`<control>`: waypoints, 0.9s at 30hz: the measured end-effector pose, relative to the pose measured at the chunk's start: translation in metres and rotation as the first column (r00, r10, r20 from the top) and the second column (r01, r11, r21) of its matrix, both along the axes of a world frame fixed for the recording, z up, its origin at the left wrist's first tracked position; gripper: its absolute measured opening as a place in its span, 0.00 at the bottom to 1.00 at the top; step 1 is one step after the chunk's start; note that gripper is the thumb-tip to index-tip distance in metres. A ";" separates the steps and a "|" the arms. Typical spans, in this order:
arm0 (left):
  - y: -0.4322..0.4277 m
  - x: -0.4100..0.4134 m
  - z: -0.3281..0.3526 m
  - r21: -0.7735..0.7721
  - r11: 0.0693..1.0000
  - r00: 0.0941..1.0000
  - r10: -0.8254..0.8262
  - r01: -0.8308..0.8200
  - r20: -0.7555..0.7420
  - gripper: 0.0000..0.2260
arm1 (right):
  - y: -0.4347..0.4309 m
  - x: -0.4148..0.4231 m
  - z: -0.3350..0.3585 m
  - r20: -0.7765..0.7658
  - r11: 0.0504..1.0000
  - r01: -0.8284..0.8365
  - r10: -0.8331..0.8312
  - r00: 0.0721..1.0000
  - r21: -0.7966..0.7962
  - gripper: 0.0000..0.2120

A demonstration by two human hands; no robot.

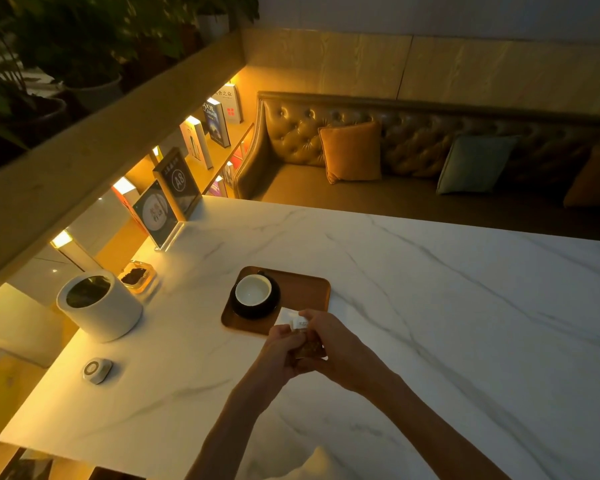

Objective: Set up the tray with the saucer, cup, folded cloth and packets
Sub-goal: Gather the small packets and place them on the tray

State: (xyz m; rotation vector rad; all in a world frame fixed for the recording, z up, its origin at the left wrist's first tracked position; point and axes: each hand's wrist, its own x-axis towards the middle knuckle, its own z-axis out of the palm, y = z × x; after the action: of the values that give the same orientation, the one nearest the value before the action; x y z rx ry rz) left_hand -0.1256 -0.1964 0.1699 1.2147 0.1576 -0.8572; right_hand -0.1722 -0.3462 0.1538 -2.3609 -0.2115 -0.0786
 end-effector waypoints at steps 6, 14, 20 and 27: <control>0.005 -0.002 -0.003 0.033 0.998 0.996 -0.052 0.049 0.076 0.11 | -0.003 -0.001 -0.003 0.095 0.999 0.026 -0.024 0.995 -0.019 0.31; 0.003 0.000 -0.004 0.076 0.994 0.986 -0.090 0.080 0.140 0.13 | -0.006 0.002 -0.001 -0.195 0.798 0.320 -0.256 0.947 0.511 0.13; 0.000 -0.002 -0.005 0.126 0.981 0.966 -0.172 0.149 0.191 0.13 | -0.015 0.004 0.003 -0.379 0.706 0.411 -0.215 0.900 0.577 0.08; -0.001 0.000 -0.008 0.121 0.988 0.981 -0.113 0.094 0.160 0.13 | -0.018 0.004 0.008 -0.317 0.752 0.364 -0.216 0.923 0.549 0.11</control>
State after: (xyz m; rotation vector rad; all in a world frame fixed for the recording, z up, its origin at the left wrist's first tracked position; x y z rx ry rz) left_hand -0.1259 -0.1975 0.1618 1.4051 0.0077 -0.8420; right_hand -0.1683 -0.3642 0.1620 -1.7183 0.2761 -0.0107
